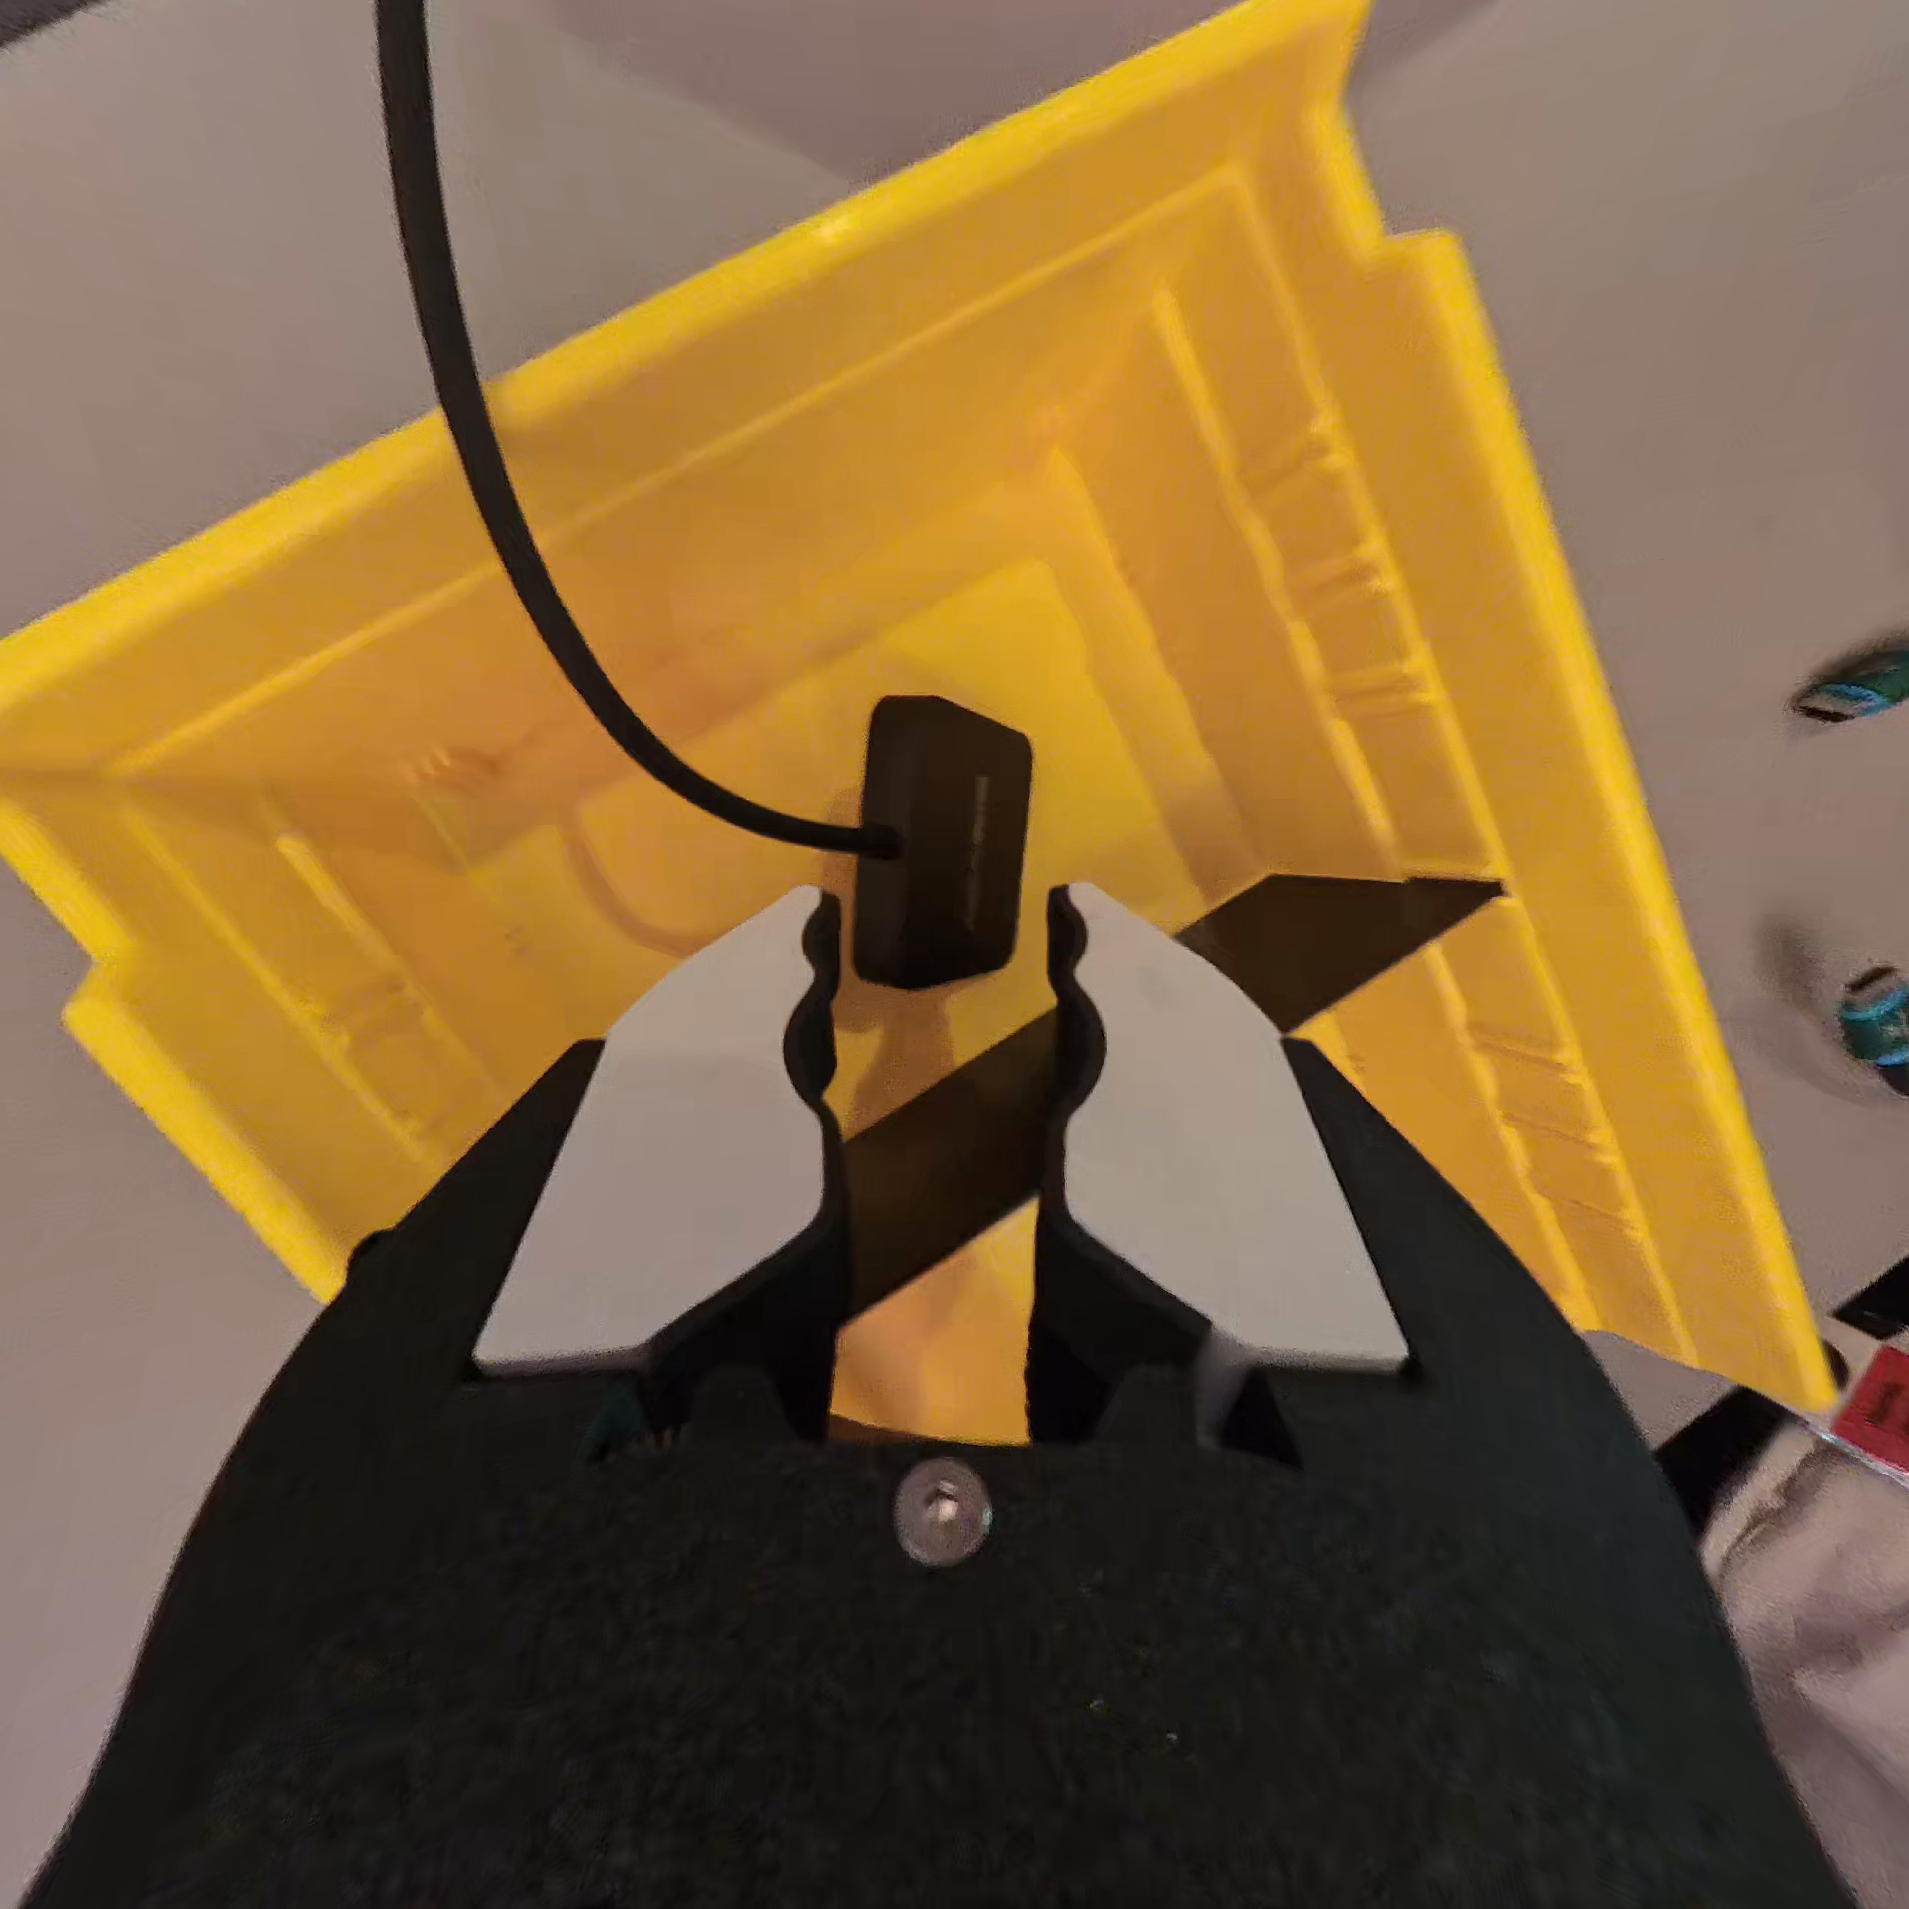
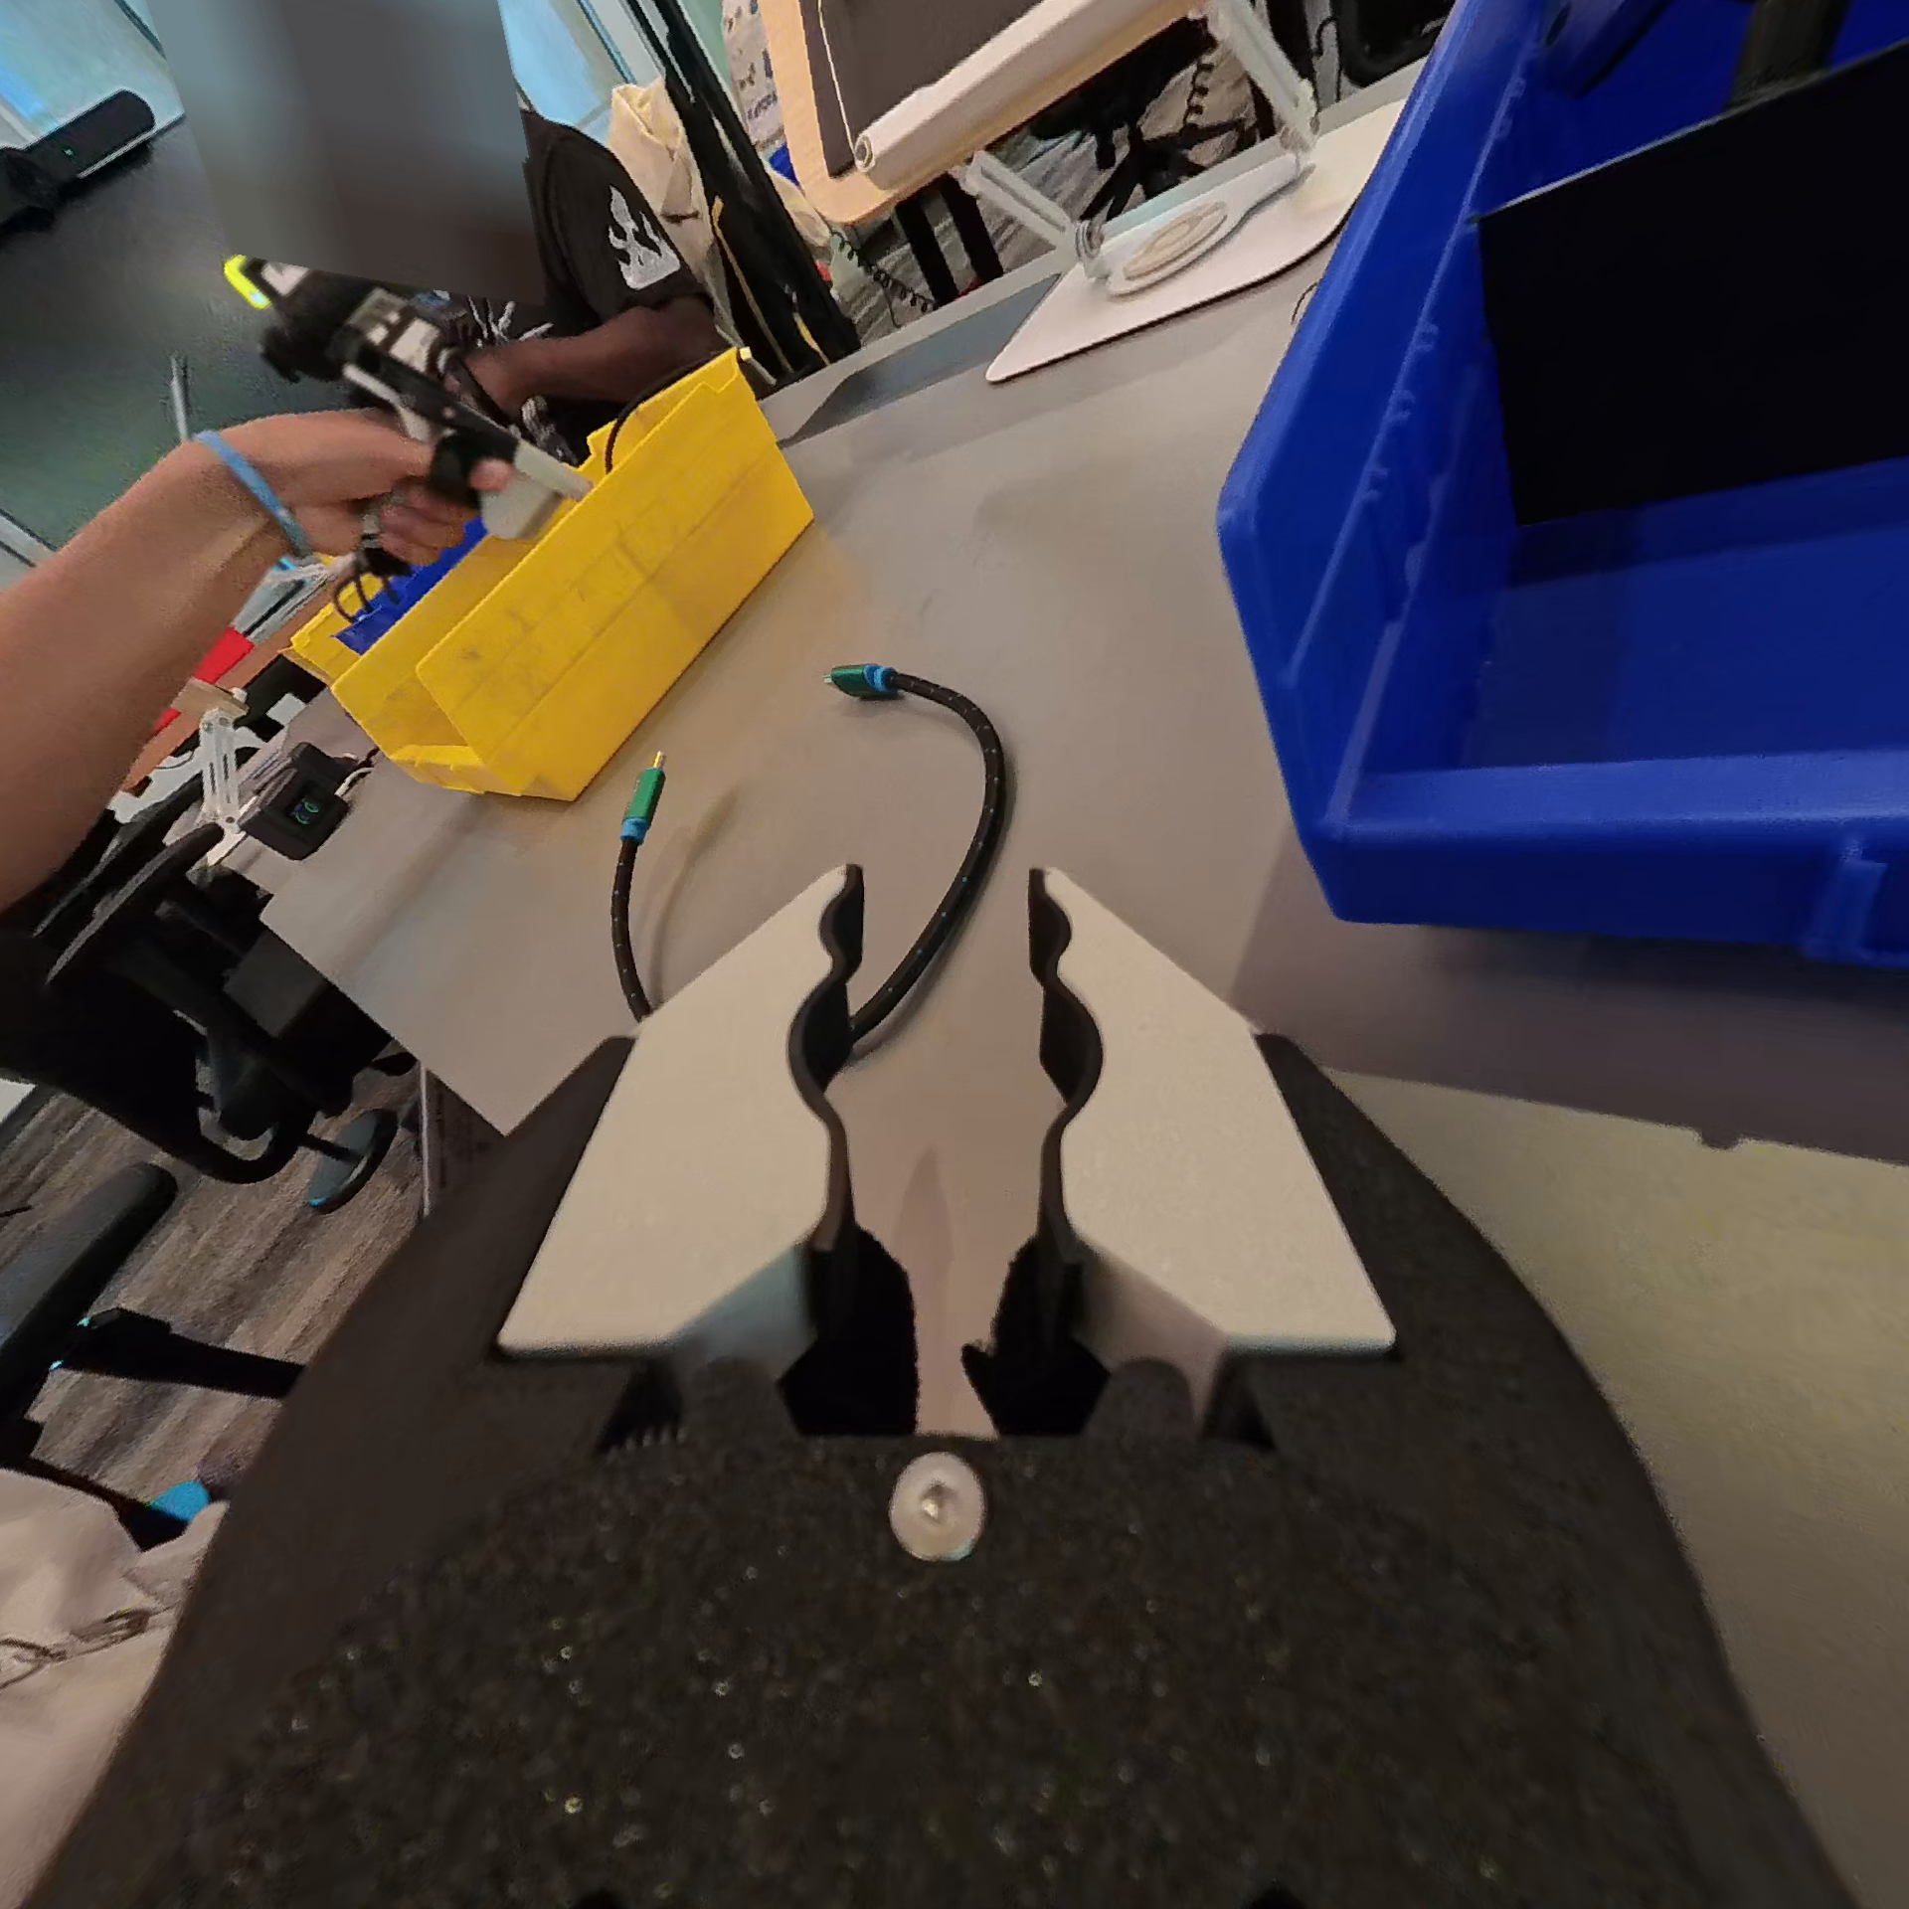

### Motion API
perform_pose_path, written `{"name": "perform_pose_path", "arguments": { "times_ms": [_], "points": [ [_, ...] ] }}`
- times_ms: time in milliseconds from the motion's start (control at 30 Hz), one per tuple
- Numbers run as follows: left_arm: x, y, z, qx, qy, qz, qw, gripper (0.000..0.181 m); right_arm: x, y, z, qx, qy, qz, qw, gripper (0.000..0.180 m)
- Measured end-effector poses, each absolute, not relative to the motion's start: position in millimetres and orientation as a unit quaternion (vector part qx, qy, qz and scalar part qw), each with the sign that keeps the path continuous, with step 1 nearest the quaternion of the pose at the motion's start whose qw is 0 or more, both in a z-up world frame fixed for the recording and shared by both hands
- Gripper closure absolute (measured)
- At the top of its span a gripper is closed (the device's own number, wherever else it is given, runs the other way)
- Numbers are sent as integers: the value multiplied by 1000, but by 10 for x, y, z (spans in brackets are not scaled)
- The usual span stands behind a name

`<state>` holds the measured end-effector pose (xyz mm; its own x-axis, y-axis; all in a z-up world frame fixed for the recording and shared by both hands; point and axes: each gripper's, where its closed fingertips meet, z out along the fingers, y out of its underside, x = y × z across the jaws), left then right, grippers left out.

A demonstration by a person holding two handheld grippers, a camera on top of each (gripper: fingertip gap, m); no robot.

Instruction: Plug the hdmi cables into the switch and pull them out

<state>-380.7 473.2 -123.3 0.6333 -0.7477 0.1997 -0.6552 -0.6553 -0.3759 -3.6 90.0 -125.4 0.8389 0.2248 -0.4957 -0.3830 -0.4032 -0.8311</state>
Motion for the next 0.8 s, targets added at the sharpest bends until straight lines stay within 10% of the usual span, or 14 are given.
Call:
{"name": "perform_pose_path", "arguments": {
  "times_ms": [367,800],
  "points": [
    [-3735,4653,-1458,-915,324,-233,58,165,-176,925,-1275,-792,34,296,533,148],
    [-3181,3838,211,-739,174,-619,202,167,-914,1376,-745,-741,-137,211,623,128]
  ]
}}
